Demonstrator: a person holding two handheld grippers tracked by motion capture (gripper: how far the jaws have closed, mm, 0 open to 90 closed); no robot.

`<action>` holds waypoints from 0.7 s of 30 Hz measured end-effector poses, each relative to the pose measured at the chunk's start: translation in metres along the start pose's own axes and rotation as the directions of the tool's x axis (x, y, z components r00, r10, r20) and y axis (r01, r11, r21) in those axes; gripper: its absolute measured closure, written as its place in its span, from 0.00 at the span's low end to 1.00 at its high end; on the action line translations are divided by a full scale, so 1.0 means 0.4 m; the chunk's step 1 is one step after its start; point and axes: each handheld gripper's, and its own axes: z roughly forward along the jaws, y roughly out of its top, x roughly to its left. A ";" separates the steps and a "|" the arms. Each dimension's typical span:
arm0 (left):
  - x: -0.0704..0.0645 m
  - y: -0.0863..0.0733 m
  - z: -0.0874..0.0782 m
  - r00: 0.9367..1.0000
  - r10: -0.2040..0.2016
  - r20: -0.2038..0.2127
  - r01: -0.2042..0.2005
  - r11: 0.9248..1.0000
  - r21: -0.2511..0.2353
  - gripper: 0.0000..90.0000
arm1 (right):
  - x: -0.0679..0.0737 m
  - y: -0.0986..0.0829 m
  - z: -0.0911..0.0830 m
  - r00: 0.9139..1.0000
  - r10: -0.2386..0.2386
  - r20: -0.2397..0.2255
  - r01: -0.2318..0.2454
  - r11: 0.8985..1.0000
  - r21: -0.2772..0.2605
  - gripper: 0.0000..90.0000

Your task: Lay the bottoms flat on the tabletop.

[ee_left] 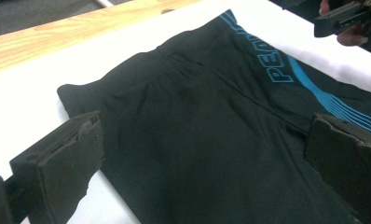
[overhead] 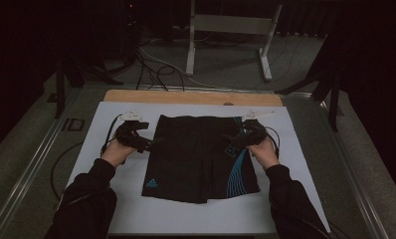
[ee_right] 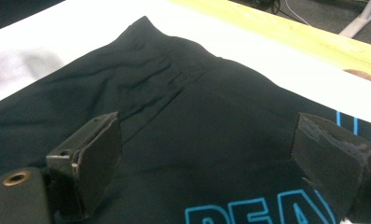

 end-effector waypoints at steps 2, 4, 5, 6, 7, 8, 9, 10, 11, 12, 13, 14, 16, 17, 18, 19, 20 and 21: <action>-0.007 -0.009 -0.009 1.000 -0.004 0.002 0.004 1.000 -0.012 0.00 | 0.012 -0.009 -0.011 1.000 -0.006 -0.002 0.006 1.000 -0.007 0.10; -0.014 -0.020 -0.016 1.000 -0.003 0.001 0.003 1.000 -0.015 0.00 | 0.025 -0.019 -0.021 1.000 -0.017 -0.007 0.017 1.000 -0.011 0.10; -0.017 -0.026 -0.017 1.000 0.001 0.008 -0.001 1.000 -0.018 0.00 | 0.031 -0.025 -0.026 1.000 -0.014 -0.014 0.013 1.000 -0.021 0.10; -0.020 -0.032 -0.019 1.000 -0.002 0.011 0.002 1.000 -0.012 0.00 | 0.035 -0.031 -0.030 1.000 -0.015 -0.022 0.015 1.000 -0.021 0.10; -0.023 -0.038 -0.023 1.000 0.004 0.007 -0.004 1.000 -0.010 0.00 | 0.041 -0.036 -0.034 1.000 -0.018 -0.025 0.018 1.000 -0.024 0.10; -0.027 -0.044 -0.026 1.000 0.009 0.011 -0.009 1.000 -0.013 0.00 | 0.047 -0.042 -0.039 0.999 -0.026 -0.025 0.026 0.999 -0.029 0.10; -0.031 -0.050 -0.029 1.000 0.013 0.009 -0.013 1.000 -0.006 0.00 | 0.053 -0.048 -0.043 0.999 -0.034 -0.018 0.034 0.999 -0.027 0.10; -0.035 -0.055 -0.032 1.000 0.019 0.010 -0.019 1.000 -0.001 0.00 | 0.058 -0.054 -0.047 0.999 -0.033 -0.027 0.032 0.999 -0.031 0.10; -0.038 -0.060 -0.035 1.000 0.023 0.014 -0.023 1.000 0.002 0.00 | 0.063 -0.060 -0.051 0.999 -0.035 -0.033 0.034 0.999 -0.037 0.10; -0.043 -0.067 -0.040 1.000 0.030 0.008 -0.030 1.000 0.004 0.00 | 0.068 -0.067 -0.054 0.999 -0.043 -0.034 0.041 0.998 -0.044 0.10; -0.046 -0.071 -0.043 0.999 0.030 0.013 -0.030 1.000 -0.001 0.00 | 0.076 -0.074 -0.059 0.998 -0.064 -0.018 0.063 0.997 -0.036 0.10; -0.048 -0.077 -0.047 1.000 0.026 0.016 -0.026 1.000 -0.004 0.00 | 0.081 -0.079 -0.062 0.998 -0.068 -0.012 0.068 0.997 -0.033 0.11; -0.056 -0.090 -0.052 0.999 0.034 0.020 -0.034 0.999 -0.006 0.00 | 0.088 -0.095 -0.066 0.997 -0.065 -0.030 0.064 0.997 -0.041 0.11; -0.060 -0.097 -0.052 0.999 0.039 0.019 -0.040 0.999 0.000 0.00 | 0.095 -0.103 -0.067 0.997 -0.068 -0.030 0.067 0.997 -0.044 0.11; -0.064 -0.104 -0.054 0.999 0.045 0.017 -0.045 0.999 0.001 0.00 | 0.099 -0.109 -0.070 0.996 -0.082 -0.026 0.081 0.996 -0.034 0.11; -0.069 -0.111 -0.057 0.999 0.048 0.020 -0.047 0.999 -0.005 0.00 | 0.102 -0.116 -0.074 0.996 -0.080 -0.031 0.078 0.996 -0.043 0.11; -0.072 -0.117 -0.059 0.999 0.045 0.025 -0.045 0.999 -0.010 0.00 | 0.105 -0.123 -0.076 0.997 -0.067 -0.046 0.064 0.996 -0.059 0.11; -0.077 -0.122 -0.061 0.998 0.048 0.026 -0.048 0.999 -0.008 0.00 | 0.107 -0.127 -0.079 0.997 -0.068 -0.045 0.066 0.996 -0.053 0.11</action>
